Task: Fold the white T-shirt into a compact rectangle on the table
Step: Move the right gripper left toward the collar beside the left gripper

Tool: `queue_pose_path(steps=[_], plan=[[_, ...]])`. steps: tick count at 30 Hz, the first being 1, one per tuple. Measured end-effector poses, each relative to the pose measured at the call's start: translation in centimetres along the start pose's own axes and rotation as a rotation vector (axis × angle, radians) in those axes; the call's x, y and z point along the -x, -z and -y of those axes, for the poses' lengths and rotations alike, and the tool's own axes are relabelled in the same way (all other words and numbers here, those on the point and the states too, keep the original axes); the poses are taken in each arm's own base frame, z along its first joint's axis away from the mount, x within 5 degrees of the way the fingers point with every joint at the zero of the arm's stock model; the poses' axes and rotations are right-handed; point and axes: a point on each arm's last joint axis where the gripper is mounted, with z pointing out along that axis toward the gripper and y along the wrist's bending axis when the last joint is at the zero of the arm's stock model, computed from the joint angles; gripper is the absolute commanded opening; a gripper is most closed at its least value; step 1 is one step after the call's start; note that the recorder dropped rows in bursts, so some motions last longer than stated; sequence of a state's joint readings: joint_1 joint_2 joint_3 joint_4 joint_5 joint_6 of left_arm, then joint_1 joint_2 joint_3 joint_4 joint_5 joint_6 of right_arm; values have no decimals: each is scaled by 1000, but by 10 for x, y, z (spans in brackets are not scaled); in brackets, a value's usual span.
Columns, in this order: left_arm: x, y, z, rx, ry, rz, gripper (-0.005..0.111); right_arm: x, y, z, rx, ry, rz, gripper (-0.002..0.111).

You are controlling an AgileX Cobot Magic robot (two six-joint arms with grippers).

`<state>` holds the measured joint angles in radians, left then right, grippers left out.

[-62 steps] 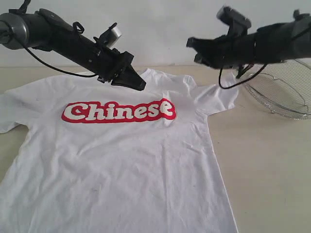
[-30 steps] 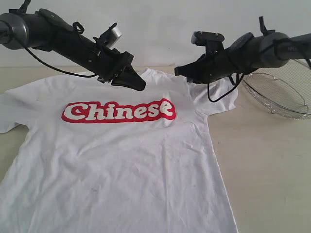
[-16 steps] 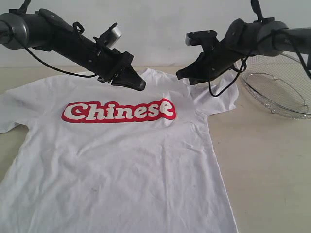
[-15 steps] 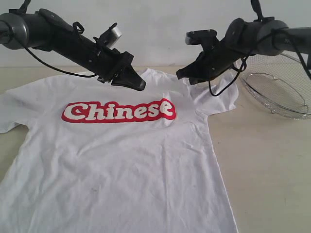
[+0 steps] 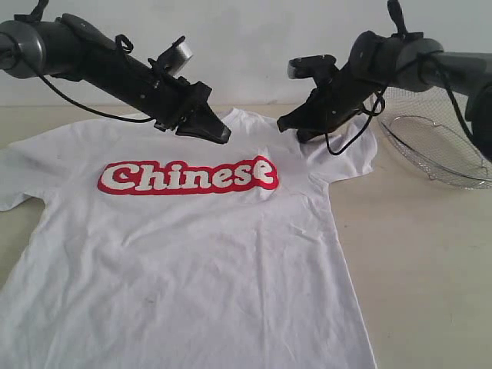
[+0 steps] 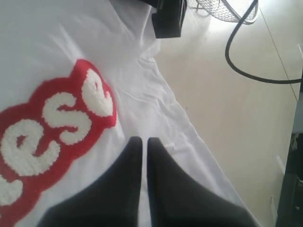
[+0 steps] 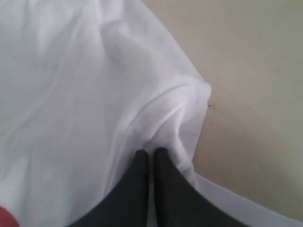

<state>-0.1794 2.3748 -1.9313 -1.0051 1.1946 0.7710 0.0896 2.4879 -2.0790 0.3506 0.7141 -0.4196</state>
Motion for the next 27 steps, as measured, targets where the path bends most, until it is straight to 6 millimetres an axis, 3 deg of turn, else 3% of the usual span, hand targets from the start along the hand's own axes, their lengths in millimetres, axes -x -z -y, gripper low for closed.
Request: queue_pose_path(steps=[13,27], plan=[[0,0,0,0,0,0,4,-6,-16,-5,-67,70,-42,0],[0,0,0,0,0,0,4,-1,-29,1,-123,8,96,0]])
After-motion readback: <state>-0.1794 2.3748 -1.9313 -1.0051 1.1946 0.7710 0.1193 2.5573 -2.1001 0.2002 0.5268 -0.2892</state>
